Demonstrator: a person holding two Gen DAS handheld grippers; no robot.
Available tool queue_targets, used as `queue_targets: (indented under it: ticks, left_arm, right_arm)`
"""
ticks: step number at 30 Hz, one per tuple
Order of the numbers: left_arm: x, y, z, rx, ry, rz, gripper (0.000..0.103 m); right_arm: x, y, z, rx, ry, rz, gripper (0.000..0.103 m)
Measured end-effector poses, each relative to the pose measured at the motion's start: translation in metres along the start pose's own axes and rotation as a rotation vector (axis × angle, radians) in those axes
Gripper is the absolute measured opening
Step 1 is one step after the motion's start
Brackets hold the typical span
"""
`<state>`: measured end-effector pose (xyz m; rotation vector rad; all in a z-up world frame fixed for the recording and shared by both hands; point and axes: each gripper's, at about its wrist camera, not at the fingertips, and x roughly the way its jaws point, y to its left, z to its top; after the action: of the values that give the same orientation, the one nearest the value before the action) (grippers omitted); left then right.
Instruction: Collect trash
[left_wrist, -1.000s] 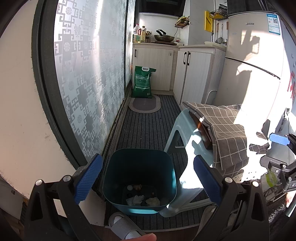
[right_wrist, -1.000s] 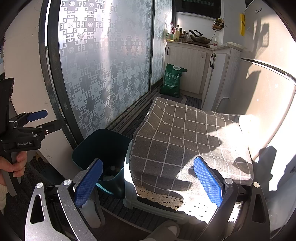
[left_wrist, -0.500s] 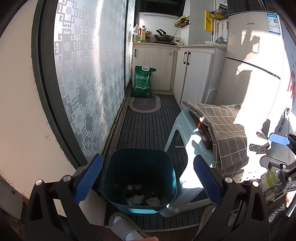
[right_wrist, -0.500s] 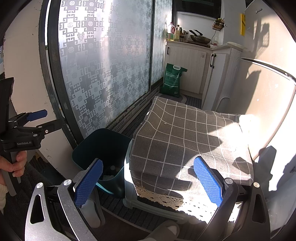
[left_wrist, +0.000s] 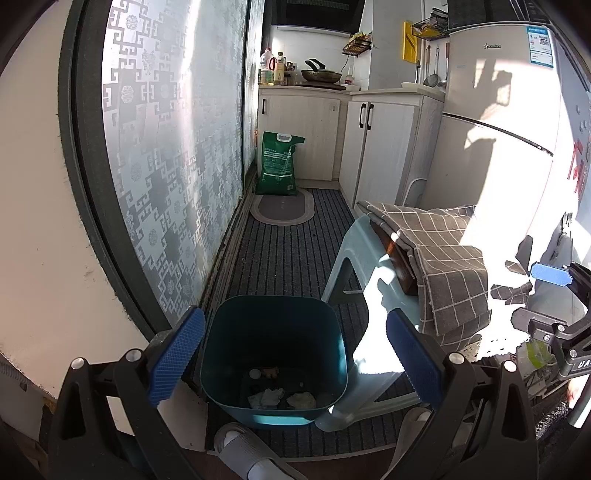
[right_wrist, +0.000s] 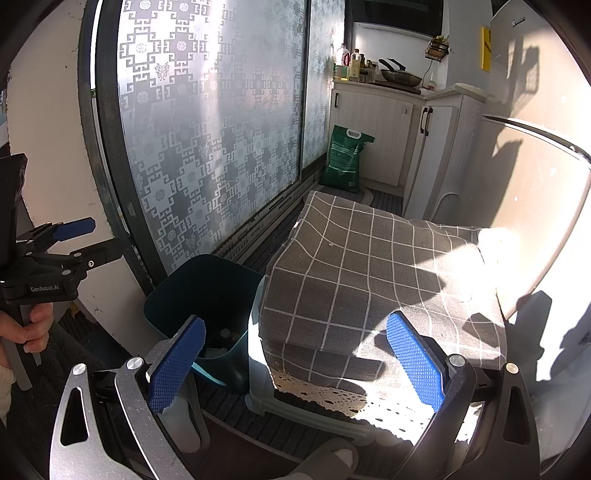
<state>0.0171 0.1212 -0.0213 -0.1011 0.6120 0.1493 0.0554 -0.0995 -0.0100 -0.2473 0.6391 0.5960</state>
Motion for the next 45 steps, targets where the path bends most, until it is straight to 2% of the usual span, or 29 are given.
queue_targets:
  ticks: [45]
  left_arm:
    - [-0.0011, 0.0009, 0.0011, -0.007, -0.007, 0.028, 0.1]
  right_arm:
    - [0.0002, -0.0016, -0.0024, -0.003, 0.002, 0.0, 0.1]
